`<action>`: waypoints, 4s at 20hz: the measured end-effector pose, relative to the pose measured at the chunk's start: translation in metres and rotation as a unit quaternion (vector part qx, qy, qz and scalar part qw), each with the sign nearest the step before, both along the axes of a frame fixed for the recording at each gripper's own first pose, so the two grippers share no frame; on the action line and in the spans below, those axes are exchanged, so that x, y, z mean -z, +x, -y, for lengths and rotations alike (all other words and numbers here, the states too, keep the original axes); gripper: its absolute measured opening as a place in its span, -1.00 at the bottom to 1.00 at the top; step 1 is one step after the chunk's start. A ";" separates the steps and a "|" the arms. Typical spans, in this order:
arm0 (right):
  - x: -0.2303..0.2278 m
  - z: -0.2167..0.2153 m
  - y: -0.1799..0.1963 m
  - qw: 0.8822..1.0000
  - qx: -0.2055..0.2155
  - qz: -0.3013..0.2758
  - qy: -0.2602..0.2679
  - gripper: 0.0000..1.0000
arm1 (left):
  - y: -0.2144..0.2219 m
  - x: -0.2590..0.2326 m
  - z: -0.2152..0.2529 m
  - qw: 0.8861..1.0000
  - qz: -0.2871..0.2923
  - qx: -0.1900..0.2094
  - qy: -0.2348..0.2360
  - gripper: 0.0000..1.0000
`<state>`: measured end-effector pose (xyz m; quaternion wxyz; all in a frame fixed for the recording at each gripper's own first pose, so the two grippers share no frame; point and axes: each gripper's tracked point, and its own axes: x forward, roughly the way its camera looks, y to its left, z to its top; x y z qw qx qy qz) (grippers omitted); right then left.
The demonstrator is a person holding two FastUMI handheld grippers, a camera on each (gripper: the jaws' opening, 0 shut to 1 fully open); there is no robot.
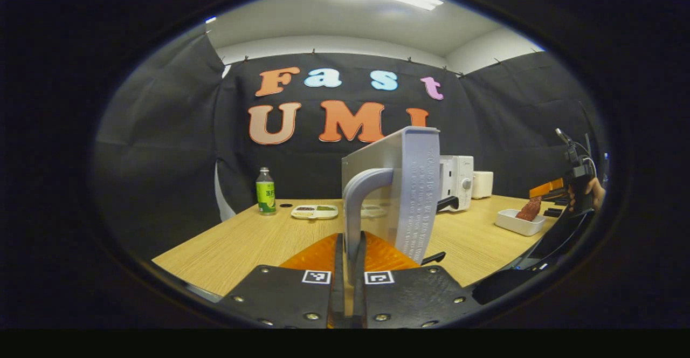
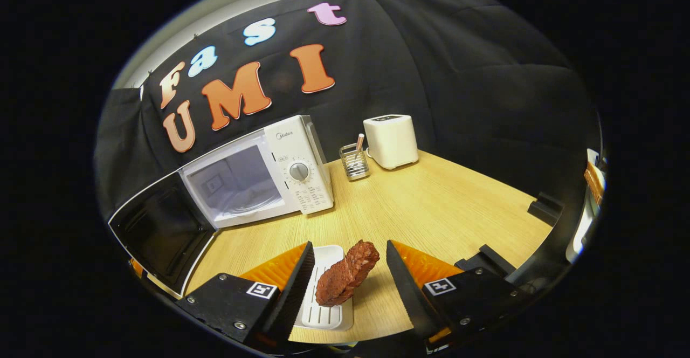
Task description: Open the microwave oven with the left hand, put the food in, and close the microwave oven.
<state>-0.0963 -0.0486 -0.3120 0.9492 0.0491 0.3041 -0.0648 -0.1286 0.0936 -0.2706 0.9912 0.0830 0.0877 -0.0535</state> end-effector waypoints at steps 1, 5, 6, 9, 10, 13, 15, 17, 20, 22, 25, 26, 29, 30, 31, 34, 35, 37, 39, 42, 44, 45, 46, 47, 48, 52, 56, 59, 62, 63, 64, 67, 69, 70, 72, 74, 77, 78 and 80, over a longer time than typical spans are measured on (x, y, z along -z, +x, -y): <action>0.003 0.000 0.001 1.000 0.009 -0.004 0.015 0.67 | -0.001 0.003 -0.004 1.000 -0.005 -0.002 0.001 -0.57; 0.010 -0.004 0.006 0.998 0.027 -0.009 0.051 0.51 | -0.014 -0.005 -0.018 1.000 0.004 -0.019 0.020 0.28; 0.012 -0.004 0.008 0.998 0.027 -0.012 0.051 0.43 | -0.020 -0.008 -0.020 0.999 0.008 -0.027 0.025 0.36; 0.016 0.004 0.012 0.999 0.040 -0.014 0.034 0.19 | -0.030 -0.018 -0.032 0.998 0.016 -0.058 0.033 0.53; 0.017 0.006 0.012 0.998 0.048 -0.018 0.037 -0.08 | -0.030 -0.020 -0.041 0.997 0.020 -0.071 0.036 0.49; 0.012 -0.002 0.015 0.996 0.052 -0.014 0.064 -0.53 | -0.032 -0.029 -0.059 0.993 0.030 -0.103 0.047 0.48; 0.008 -0.012 0.015 0.996 0.044 -0.013 0.076 -0.62 | -0.034 -0.033 -0.081 0.989 0.032 -0.136 0.056 0.46; 0.005 -0.018 0.017 0.997 0.037 -0.012 0.067 -0.65 | -0.032 -0.033 -0.090 0.986 0.029 -0.157 0.045 0.48; -0.012 -0.035 0.024 0.999 0.009 -0.001 0.043 -0.66 | -0.029 -0.028 -0.101 0.983 0.012 -0.178 0.048 0.55; -0.027 -0.050 0.036 0.999 -0.012 0.013 0.031 -0.65 | -0.027 -0.021 -0.100 0.982 -0.004 -0.182 0.047 0.68; -0.045 -0.079 0.062 0.998 -0.039 0.040 0.024 -0.65 | -0.019 -0.023 -0.099 0.982 -0.005 -0.182 0.050 0.74; -0.050 -0.091 0.071 0.997 -0.049 0.047 0.025 -0.65 | -0.017 -0.025 -0.099 0.982 -0.001 -0.182 0.053 0.74; -0.054 -0.129 0.097 0.995 -0.076 0.063 0.035 -0.65 | -0.010 -0.027 -0.100 0.981 0.002 -0.184 0.064 0.75; -0.057 -0.142 0.106 0.993 -0.085 0.069 0.039 -0.65 | -0.012 -0.027 -0.100 0.980 0.001 -0.185 0.067 0.75; -0.059 -0.154 0.115 0.992 -0.091 0.075 0.043 -0.65 | -0.011 -0.029 -0.099 0.980 0.001 -0.186 0.070 0.79; -0.063 -0.189 0.139 0.988 -0.111 0.094 0.054 -0.65 | -0.011 -0.030 -0.103 0.979 0.006 -0.191 0.072 0.77; -0.065 -0.199 0.147 0.986 -0.116 0.101 0.058 -0.65 | -0.011 -0.029 -0.103 0.979 0.006 -0.192 0.071 0.78; -0.063 -0.216 0.162 0.985 -0.119 0.110 0.064 -0.65 | -0.013 -0.029 -0.106 0.978 0.008 -0.195 0.068 0.78; -0.059 -0.227 0.177 0.985 -0.116 0.115 0.064 -0.66 | -0.015 -0.029 -0.114 0.977 0.009 -0.202 0.067 0.78; -0.049 -0.239 0.197 0.985 -0.108 0.120 0.061 -0.65 | -0.018 -0.029 -0.123 0.975 0.009 -0.212 0.063 0.78; -0.037 -0.246 0.208 0.986 -0.100 0.118 0.068 -0.66 | -0.020 -0.030 -0.129 0.974 0.011 -0.218 0.063 0.78; -0.029 -0.249 0.214 0.986 -0.094 0.117 0.072 -0.66 | -0.021 -0.031 -0.132 0.973 0.012 -0.221 0.064 0.78; -0.020 -0.250 0.218 0.987 -0.086 0.114 0.074 -0.66 | -0.022 -0.031 -0.134 0.972 0.012 -0.224 0.065 0.78; -0.012 -0.251 0.222 0.988 -0.076 0.110 0.076 -0.66 | -0.022 -0.030 -0.136 0.972 0.012 -0.226 0.065 0.78; 0.000 -0.253 0.227 0.989 -0.066 0.105 0.083 -0.65 | -0.023 -0.027 -0.139 0.971 0.008 -0.230 0.063 0.80; 0.044 -0.270 0.238 0.989 -0.042 0.081 0.121 -0.65 | -0.028 -0.020 -0.152 0.968 -0.001 -0.244 0.059 0.78; 0.071 -0.279 0.254 0.987 -0.021 0.086 0.136 -0.65 | -0.030 -0.019 -0.162 0.964 -0.006 -0.257 0.064 0.78; 0.088 -0.272 0.265 0.984 0.008 0.089 0.152 -0.65 | -0.030 -0.017 -0.165 0.963 -0.008 -0.261 0.068 0.80; 0.096 -0.266 0.278 0.979 0.039 0.100 0.174 -0.65 | -0.028 -0.015 -0.169 0.962 -0.015 -0.263 0.071 0.78; 0.098 -0.265 0.282 0.977 0.045 0.105 0.180 -0.65 | -0.026 -0.014 -0.169 0.962 -0.016 -0.263 0.072 0.78; 0.101 -0.265 0.285 0.975 0.052 0.109 0.186 -0.65 | -0.024 -0.013 -0.169 0.962 -0.017 -0.262 0.072 0.80; 0.110 -0.264 0.297 0.968 0.068 0.121 0.207 -0.65 | -0.019 -0.010 -0.165 0.963 -0.019 -0.258 0.072 0.78; 0.116 -0.262 0.305 0.964 0.075 0.128 0.221 -0.65 | -0.019 -0.012 -0.164 0.964 -0.016 -0.256 0.071 0.76; 0.117 -0.262 0.309 0.963 0.078 0.133 0.220 -0.65 | -0.019 -0.012 -0.165 0.964 -0.015 -0.256 0.070 0.76; 0.128 -0.258 0.313 0.968 0.085 0.132 0.196 -0.63 | -0.018 -0.008 -0.164 0.964 -0.020 -0.258 0.064 0.80; 0.139 -0.253 0.310 0.975 0.086 0.120 0.165 -0.54 | -0.015 -0.008 -0.159 0.965 -0.019 -0.255 0.059 0.76; 0.149 -0.244 0.303 0.984 0.083 0.091 0.127 -0.27 | -0.007 -0.011 -0.151 0.967 -0.015 -0.245 0.059 0.78; 0.154 -0.240 0.299 0.987 0.080 0.081 0.110 -0.21 | -0.006 -0.010 -0.147 0.969 -0.015 -0.241 0.058 0.78; 0.154 -0.237 0.295 0.992 0.060 0.075 0.078 0.00 | 0.000 -0.008 -0.140 0.970 -0.016 -0.236 0.050 0.78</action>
